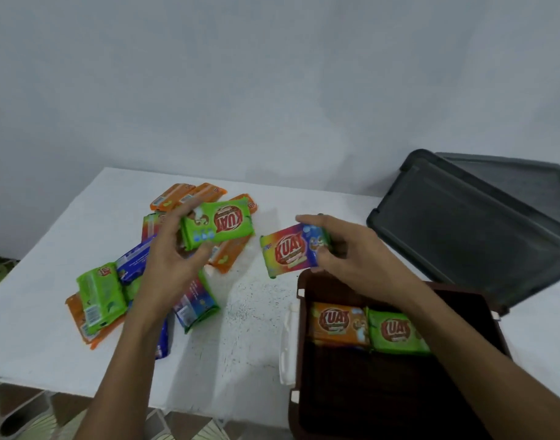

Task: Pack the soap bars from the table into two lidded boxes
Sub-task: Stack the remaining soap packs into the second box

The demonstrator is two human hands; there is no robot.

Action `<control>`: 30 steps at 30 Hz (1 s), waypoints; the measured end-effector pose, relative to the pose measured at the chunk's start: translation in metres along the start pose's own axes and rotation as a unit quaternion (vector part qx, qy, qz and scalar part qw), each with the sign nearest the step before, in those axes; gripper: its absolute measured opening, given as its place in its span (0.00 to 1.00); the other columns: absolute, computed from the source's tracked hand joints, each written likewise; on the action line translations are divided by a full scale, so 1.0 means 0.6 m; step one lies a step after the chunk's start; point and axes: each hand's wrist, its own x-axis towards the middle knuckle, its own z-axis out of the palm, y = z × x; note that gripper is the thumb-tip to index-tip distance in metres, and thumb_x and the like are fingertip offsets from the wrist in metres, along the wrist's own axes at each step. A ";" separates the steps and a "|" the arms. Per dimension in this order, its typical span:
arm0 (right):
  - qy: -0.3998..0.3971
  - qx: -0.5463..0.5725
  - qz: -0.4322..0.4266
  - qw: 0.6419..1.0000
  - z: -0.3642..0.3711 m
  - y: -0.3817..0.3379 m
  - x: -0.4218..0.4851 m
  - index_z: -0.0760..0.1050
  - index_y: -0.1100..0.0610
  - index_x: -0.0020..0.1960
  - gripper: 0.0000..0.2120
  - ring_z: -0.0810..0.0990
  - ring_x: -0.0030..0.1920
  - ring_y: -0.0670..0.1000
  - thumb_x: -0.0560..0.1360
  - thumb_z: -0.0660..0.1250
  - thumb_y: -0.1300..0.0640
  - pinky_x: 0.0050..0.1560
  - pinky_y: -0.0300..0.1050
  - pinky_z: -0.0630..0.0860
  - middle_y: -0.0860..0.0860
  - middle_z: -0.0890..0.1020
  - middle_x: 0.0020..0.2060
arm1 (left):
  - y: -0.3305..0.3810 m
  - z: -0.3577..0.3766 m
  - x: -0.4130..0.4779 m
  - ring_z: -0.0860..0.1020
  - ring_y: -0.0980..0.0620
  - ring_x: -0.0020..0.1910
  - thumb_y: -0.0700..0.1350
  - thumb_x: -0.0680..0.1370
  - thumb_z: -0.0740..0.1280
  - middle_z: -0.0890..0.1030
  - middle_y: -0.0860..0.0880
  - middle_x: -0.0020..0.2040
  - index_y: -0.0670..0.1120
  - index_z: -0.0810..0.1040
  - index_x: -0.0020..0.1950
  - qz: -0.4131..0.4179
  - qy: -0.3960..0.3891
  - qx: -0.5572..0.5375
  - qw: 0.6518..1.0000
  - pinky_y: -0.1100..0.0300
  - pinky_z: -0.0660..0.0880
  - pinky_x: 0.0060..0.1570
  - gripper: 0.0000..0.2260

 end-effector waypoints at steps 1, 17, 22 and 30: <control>0.008 0.023 0.009 1.000 -0.014 0.000 -0.019 0.70 0.43 0.70 0.21 0.82 0.54 0.45 0.79 0.64 0.58 0.48 0.42 0.83 0.46 0.80 0.58 | 0.009 0.010 -0.010 0.78 0.55 0.61 0.30 0.75 0.68 0.75 0.58 0.64 0.55 0.70 0.70 -0.002 -0.004 -0.044 0.999 0.58 0.79 0.54 0.29; 0.000 0.213 0.155 0.965 -0.035 0.121 -0.196 0.75 0.46 0.65 0.20 0.81 0.59 0.49 0.77 0.66 0.64 0.53 0.48 0.82 0.49 0.82 0.57 | 0.021 0.183 -0.116 0.78 0.54 0.60 0.30 0.76 0.65 0.78 0.58 0.62 0.52 0.70 0.70 -0.097 -0.083 -0.214 0.968 0.56 0.78 0.57 0.27; -0.007 0.178 0.203 0.963 0.012 0.154 -0.161 0.74 0.50 0.67 0.18 0.83 0.54 0.48 0.79 0.66 0.61 0.52 0.47 0.82 0.52 0.82 0.56 | 0.024 0.184 -0.113 0.79 0.56 0.59 0.30 0.76 0.65 0.78 0.60 0.61 0.51 0.70 0.71 -0.100 -0.101 -0.183 0.973 0.59 0.78 0.55 0.27; -0.053 -0.183 0.132 0.973 0.024 0.175 -0.144 0.70 0.48 0.72 0.20 0.77 0.55 0.45 0.80 0.64 0.52 0.50 0.33 0.72 0.50 0.78 0.61 | 0.027 0.184 -0.114 0.79 0.57 0.57 0.28 0.76 0.63 0.79 0.60 0.58 0.51 0.70 0.69 -0.098 -0.109 -0.171 0.974 0.62 0.77 0.54 0.26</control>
